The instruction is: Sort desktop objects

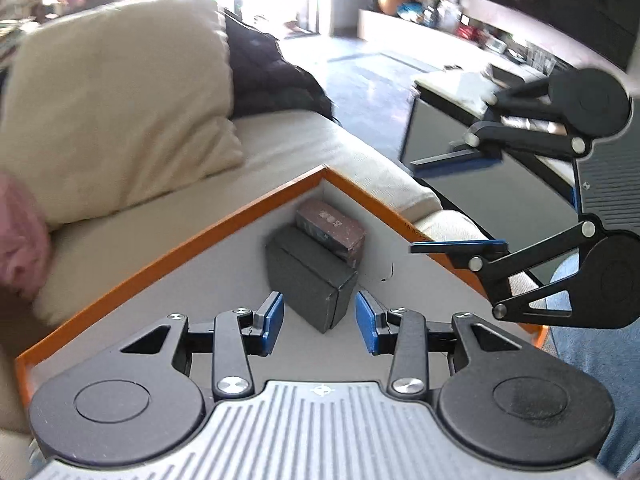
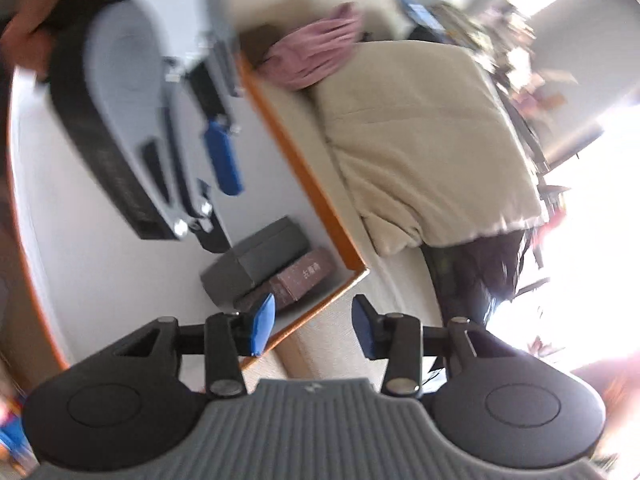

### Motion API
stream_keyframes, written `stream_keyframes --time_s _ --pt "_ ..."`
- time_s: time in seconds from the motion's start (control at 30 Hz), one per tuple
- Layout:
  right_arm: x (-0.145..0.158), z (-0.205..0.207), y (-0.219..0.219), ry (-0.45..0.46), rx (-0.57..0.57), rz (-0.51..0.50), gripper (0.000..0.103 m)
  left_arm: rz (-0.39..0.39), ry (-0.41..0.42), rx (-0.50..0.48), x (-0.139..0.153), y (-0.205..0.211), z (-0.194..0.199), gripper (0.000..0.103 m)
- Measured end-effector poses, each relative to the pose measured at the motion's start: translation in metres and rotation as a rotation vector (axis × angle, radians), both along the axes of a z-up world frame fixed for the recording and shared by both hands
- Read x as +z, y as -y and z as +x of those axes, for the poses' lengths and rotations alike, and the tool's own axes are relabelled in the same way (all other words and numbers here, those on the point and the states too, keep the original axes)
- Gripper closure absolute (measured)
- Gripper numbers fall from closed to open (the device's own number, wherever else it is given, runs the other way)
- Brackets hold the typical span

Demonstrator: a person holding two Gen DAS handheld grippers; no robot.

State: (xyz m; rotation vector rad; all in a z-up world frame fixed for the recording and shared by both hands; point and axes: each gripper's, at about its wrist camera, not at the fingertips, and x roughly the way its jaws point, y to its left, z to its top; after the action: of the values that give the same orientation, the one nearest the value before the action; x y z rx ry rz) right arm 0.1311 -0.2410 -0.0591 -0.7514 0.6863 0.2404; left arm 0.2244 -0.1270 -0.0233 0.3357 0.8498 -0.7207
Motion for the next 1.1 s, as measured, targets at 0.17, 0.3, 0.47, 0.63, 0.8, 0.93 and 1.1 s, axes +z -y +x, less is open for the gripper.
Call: stream_keyframes --time_s 0.17,0.3,0.47,0.63,0.8,0.93,1.1 --pt "0.011 -0.018 0.003 -0.016 -0.172 0.198 0.059 0.047 0.024 0.067 0.024 -0.017 -0.04 0.057" --pt "0.015 -0.055 0.006 -0.056 -0.282 0.38 0.065 0.051 0.021 0.075 0.038 -0.034 -0.077 0.057" --pt "0.022 -0.096 0.001 -0.085 -0.337 0.645 0.066 0.062 -0.045 0.201 0.035 -0.064 -0.106 0.057" --pt "0.003 -0.102 -0.023 -0.249 -0.357 0.842 0.065 0.062 -0.155 0.387 0.012 -0.093 -0.118 0.055" --pt "-0.033 -0.086 -0.058 -0.441 -0.406 0.97 0.062 0.033 -0.215 0.512 -0.02 -0.104 -0.121 0.051" --pt "-0.048 -0.069 -0.075 -0.507 -0.447 1.02 0.06 -0.002 -0.223 0.587 -0.031 -0.116 -0.119 0.047" --pt "-0.064 -0.043 -0.083 -0.554 -0.542 1.039 0.057 -0.001 -0.212 0.61 -0.03 -0.124 -0.115 0.042"
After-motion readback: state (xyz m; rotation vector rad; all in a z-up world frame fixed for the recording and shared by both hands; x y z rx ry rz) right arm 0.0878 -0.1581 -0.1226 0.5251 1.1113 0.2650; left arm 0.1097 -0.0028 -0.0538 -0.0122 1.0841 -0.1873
